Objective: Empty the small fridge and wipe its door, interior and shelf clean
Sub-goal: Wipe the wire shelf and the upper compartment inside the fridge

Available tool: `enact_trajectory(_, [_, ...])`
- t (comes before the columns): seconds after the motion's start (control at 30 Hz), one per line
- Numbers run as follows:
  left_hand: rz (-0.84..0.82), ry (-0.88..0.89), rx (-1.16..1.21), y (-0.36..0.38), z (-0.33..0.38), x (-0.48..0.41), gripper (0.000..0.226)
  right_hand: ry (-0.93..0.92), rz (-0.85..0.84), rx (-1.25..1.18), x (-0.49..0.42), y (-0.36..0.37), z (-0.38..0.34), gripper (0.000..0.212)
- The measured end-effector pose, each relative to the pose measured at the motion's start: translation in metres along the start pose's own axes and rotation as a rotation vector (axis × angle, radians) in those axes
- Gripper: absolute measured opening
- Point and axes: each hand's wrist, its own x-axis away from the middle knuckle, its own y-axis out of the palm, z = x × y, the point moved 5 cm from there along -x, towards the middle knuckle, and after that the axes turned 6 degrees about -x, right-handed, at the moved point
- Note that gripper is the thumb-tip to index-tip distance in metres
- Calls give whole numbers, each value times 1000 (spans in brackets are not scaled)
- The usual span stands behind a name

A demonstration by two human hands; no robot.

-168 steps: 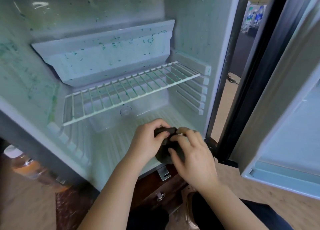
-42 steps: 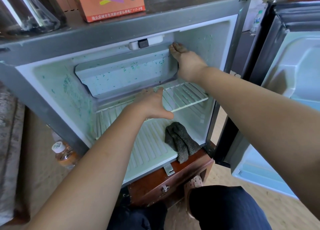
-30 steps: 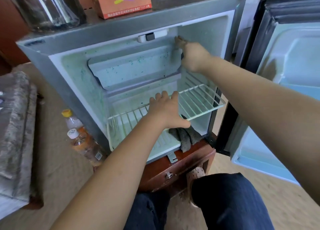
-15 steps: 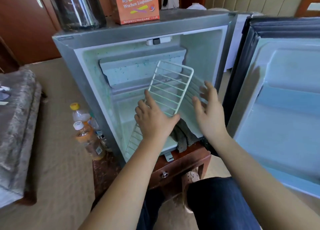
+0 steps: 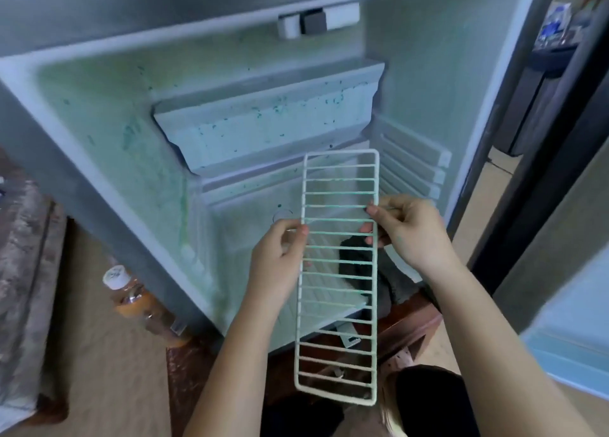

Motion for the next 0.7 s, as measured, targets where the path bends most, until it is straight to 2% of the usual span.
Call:
enact_trajectory(0.1, [65,-36,55,4,-21,-12,15,26,-31,-28,-11,15,20,14])
enact_trajectory(0.43, [-63,-159,180,12,-46,-33,7,-31,21,-30,-29,25,60,15])
enact_trajectory(0.5, [-61,-131,167,12,-48,-34,8,-67,67,120,-31,17,67,21])
enact_trajectory(0.57, [-55,-119,142,11,-52,-35,10,-78,78,418,-32,9,73,26])
enact_trajectory(0.63, [-44,-129,151,10,-55,-36,13,-11,-6,765,-30,8,83,33])
enact_trajectory(0.7, [-21,-144,186,8,-56,-37,16,67,-174,1019,-23,17,99,53])
